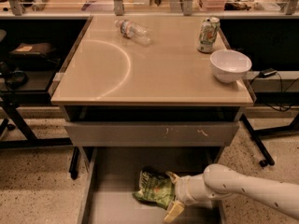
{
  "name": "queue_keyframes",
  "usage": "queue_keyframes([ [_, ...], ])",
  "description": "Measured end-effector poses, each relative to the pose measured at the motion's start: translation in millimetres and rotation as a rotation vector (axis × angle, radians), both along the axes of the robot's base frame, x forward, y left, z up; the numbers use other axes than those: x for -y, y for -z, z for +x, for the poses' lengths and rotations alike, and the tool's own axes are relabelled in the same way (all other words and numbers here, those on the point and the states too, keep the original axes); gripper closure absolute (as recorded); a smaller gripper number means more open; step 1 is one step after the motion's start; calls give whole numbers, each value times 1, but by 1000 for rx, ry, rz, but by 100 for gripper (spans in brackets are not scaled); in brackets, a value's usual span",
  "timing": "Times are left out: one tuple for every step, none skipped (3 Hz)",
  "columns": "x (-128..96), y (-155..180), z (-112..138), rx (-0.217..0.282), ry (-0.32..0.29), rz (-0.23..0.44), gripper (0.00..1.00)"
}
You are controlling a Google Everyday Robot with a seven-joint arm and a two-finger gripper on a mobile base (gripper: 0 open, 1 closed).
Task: Pick green jalapeno chip bag from middle drawer and place on counter
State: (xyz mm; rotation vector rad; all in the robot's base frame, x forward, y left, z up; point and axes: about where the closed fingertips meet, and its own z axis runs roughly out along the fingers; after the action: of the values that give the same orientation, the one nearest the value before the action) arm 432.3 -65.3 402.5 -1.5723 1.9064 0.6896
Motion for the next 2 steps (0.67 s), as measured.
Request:
queue_keyframes([
  [-11, 18, 12, -8, 11, 20, 0],
  [-18, 28, 23, -3, 22, 14, 0],
])
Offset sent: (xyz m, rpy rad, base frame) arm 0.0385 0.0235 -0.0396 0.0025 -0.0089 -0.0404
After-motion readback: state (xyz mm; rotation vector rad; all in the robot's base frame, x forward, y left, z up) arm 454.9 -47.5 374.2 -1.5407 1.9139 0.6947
